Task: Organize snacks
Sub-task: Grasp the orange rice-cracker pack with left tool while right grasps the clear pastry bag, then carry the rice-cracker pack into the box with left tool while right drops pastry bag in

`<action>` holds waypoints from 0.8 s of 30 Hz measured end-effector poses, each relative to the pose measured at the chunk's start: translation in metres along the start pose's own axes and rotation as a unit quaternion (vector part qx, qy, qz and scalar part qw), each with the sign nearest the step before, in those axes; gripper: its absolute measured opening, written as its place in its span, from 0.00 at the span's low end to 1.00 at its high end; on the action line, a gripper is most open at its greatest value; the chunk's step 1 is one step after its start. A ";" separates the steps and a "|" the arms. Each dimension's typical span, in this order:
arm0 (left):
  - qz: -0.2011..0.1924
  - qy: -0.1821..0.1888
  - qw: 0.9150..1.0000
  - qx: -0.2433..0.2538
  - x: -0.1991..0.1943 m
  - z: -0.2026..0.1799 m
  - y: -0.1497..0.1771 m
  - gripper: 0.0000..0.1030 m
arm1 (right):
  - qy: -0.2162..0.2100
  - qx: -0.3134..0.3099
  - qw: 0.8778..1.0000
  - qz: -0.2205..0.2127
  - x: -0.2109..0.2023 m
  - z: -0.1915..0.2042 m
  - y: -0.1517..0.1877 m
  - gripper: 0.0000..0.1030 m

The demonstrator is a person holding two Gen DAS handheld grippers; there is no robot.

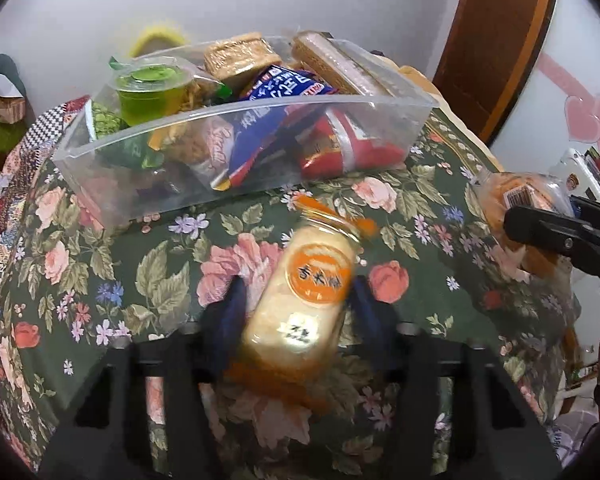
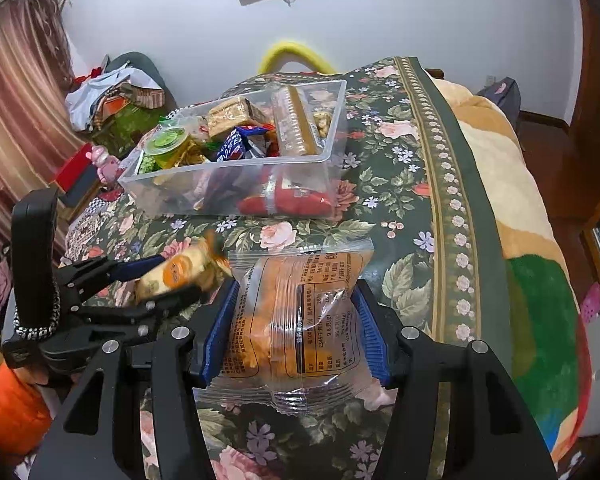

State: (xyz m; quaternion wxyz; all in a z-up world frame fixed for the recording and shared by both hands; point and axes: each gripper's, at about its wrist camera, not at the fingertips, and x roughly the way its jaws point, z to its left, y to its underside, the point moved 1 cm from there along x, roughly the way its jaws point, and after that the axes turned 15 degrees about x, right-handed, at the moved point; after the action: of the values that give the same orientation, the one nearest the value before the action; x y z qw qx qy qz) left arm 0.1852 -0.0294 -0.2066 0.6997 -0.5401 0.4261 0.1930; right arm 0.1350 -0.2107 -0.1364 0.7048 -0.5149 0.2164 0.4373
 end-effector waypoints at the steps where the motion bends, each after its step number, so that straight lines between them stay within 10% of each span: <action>1: -0.003 0.000 1.000 -0.002 -0.001 0.000 0.000 0.32 | -0.002 0.001 1.000 0.000 0.000 0.000 -0.001 0.52; 24: -0.132 -0.028 0.989 -0.056 -0.079 0.060 -0.060 0.32 | -0.044 -0.033 0.996 -0.071 -0.002 0.052 -0.054 0.52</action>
State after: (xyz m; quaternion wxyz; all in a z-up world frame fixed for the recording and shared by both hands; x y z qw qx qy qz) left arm 0.2083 0.0204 -0.1046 0.6993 -0.6241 0.3203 0.1377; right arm 0.1714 -0.1685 -0.0861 0.7258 -0.5321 0.1335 0.4152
